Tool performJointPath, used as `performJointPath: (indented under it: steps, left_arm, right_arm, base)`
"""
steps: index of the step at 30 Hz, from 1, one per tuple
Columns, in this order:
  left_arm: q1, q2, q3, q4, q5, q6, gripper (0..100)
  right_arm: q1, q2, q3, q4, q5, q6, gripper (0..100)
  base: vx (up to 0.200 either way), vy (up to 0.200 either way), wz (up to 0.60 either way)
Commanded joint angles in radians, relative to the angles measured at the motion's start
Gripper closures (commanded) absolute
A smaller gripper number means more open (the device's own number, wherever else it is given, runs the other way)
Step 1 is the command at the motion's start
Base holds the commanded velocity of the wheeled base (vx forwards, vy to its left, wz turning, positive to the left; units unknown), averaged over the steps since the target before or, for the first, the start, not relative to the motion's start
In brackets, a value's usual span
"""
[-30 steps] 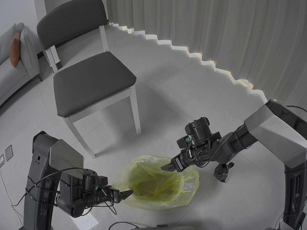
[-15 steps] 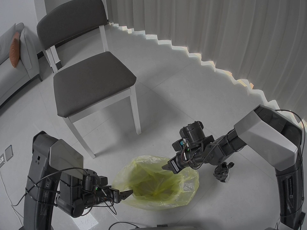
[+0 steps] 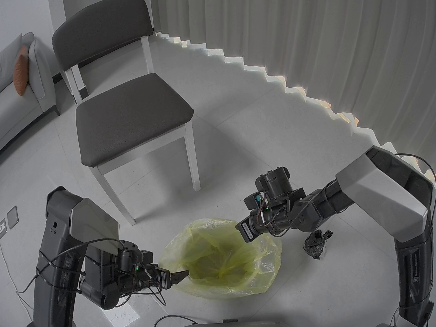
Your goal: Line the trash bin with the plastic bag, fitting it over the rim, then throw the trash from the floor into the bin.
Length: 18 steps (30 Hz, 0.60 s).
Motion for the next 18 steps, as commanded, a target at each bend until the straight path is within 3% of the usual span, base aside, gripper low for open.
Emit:
performJointPath:
  steps: [1,18]
  left_arm:
    - [0.001,0.000,0.000,-0.018,0.002,-0.002,0]
    - [0.005,-0.002,-0.002,-0.018,0.004,-0.010,0]
  right_arm:
    - [0.002,-0.049,0.009,-0.004,-0.012,0.000,100]
    - [0.001,0.000,0.012,-0.130,-0.015,0.000,100]
  base:
    - [0.000,0.000,0.00]
    - [0.000,0.000,0.00]
